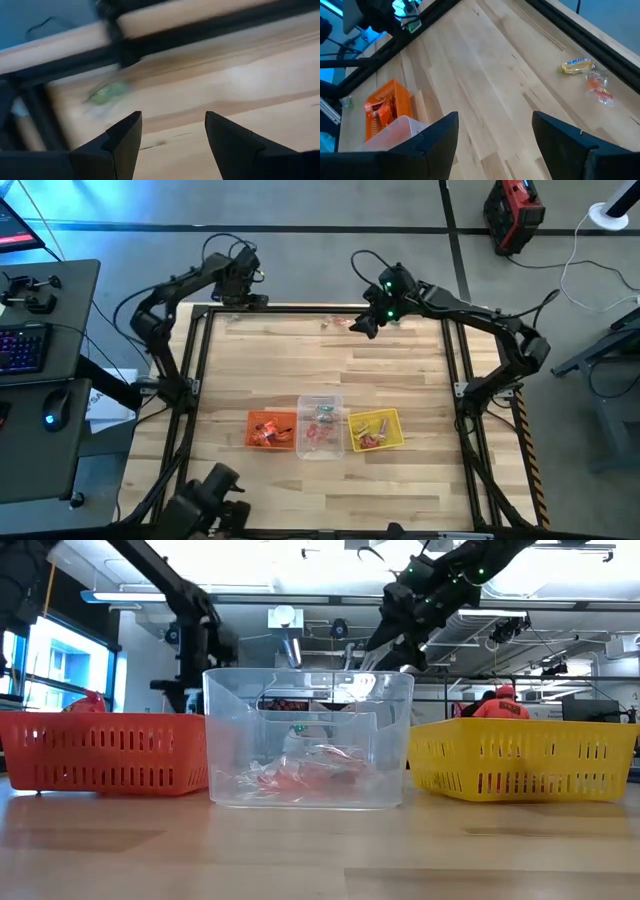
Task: Sort candy by brand, put in halloween buckets
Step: Put the green gummy into the transparent bin
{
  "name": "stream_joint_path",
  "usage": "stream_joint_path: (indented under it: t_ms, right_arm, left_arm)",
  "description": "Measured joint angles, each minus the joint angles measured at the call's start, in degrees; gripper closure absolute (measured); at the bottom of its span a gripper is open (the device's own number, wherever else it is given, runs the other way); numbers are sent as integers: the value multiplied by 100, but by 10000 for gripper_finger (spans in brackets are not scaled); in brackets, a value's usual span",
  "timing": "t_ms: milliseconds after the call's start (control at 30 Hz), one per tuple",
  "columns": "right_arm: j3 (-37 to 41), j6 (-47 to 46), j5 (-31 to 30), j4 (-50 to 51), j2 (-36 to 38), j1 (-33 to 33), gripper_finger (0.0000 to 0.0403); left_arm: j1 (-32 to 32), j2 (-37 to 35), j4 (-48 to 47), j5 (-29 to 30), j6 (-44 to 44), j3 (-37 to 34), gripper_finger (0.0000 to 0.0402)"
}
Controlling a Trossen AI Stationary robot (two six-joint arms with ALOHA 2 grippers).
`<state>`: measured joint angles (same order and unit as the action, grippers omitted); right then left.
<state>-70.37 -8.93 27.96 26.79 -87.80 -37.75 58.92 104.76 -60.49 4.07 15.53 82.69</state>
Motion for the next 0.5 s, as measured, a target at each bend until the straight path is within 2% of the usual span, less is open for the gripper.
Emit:
stream_joint_path:
  t_ms: [133,233,500]
  right_arm:
    - [0,20,-106,-83,-5,25,155]
    - [0,9,-113,-320,-6,25,155]
    - [0,-213,-129,-813,-6,25,155]
  left_arm:
    - [190,475,-394,536,-401,66,193]
    - [289,719,-340,870,-481,74,193]
    - [417,1301,-247,919,-989,70,193]
